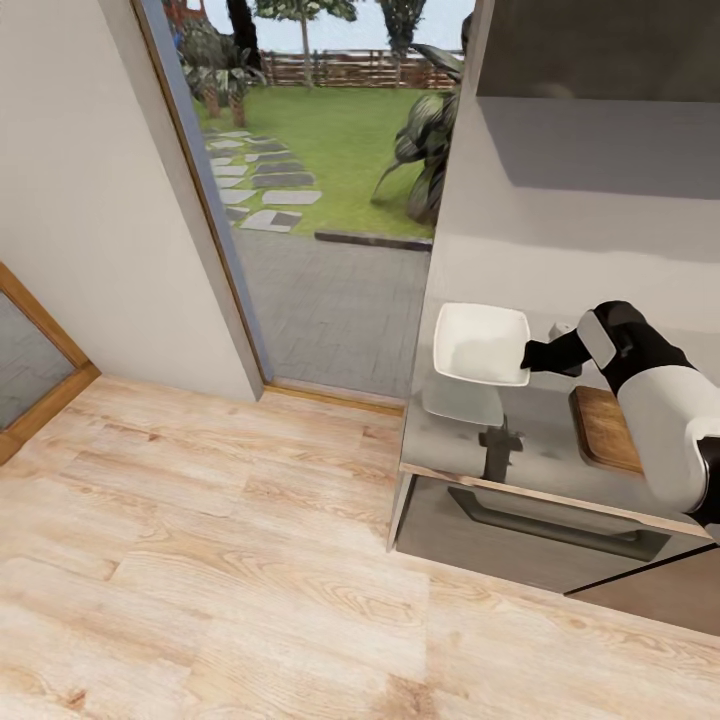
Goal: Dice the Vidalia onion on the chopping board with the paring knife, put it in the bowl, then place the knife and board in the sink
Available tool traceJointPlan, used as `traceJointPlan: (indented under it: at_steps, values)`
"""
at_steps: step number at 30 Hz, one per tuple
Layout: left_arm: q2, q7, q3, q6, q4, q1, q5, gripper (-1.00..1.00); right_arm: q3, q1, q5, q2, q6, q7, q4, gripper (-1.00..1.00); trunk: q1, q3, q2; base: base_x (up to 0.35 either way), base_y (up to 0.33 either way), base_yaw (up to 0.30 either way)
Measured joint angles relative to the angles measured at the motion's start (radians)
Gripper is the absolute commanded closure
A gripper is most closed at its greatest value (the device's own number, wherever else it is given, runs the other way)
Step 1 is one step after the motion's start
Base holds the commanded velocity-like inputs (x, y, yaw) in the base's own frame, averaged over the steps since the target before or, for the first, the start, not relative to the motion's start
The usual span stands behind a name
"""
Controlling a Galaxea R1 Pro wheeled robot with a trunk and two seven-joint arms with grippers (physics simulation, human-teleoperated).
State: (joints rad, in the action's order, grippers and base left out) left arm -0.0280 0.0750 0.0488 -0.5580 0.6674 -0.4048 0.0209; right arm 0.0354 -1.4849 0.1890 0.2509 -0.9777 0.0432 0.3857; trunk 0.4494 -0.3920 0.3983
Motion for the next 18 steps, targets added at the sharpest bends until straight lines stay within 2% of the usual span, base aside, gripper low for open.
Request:
traceJointPlan:
  at_steps: [18]
  values:
    - [0.000, 0.000, 0.000, 0.000, 0.000, 0.000, 0.000, -1.00, 0.000, -0.001, -0.001, -0.004, 0.000, 0.000, -0.012, 1.00, 0.000, 0.000, 0.000, 0.000, 0.000, 0.000]
